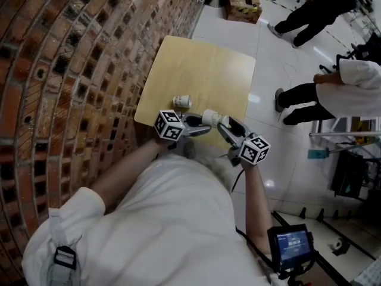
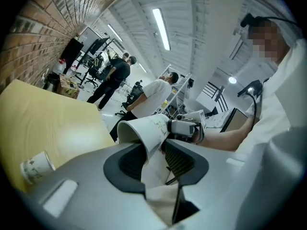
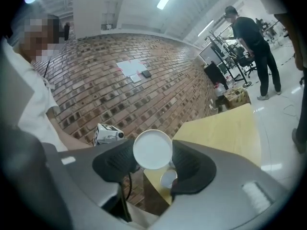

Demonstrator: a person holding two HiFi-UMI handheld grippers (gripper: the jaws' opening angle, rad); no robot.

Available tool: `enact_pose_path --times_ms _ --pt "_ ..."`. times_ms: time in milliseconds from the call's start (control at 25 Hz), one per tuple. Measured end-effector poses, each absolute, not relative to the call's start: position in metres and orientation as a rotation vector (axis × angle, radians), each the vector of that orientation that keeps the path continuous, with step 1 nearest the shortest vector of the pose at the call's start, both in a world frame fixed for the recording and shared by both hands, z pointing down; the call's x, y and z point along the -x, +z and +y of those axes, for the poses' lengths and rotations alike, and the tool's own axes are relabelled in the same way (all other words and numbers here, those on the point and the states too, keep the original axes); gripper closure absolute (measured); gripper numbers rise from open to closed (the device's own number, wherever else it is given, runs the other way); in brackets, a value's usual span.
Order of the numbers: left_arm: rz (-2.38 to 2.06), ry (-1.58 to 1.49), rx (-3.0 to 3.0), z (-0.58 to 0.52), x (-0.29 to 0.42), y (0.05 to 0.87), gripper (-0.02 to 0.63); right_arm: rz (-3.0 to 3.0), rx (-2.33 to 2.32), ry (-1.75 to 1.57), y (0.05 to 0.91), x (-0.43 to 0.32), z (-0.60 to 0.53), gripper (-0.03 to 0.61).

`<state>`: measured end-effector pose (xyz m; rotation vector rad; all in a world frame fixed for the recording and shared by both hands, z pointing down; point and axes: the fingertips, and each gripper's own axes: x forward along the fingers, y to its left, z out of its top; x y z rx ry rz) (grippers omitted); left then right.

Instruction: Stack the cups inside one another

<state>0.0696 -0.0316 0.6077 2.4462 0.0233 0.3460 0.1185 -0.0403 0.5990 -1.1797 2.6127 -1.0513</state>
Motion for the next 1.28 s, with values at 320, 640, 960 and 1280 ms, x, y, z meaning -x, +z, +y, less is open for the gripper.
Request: enact_pose_path --times_ms 320,640,960,1280 --pt "0.037 0.368 -2.483 -0.032 -0.072 0.605 0.532 2.616 1.109 -1.107 0.613 -0.121 -0.036 0.327" --pt "0.007 0.702 -2.616 -0.029 -0.083 0.624 0.586 2.736 1.111 -1.189 0.654 -0.129 -0.029 0.319" --pt "-0.157 1.282 -2.645 -0.04 -0.092 0.675 0.586 2.737 1.11 -1.252 0.665 -0.151 -0.026 0.321" --pt "-0.157 1.811 -2.602 -0.033 -0.098 0.727 0.584 2.72 1.114 -1.29 0.675 -0.185 -0.02 0.321"
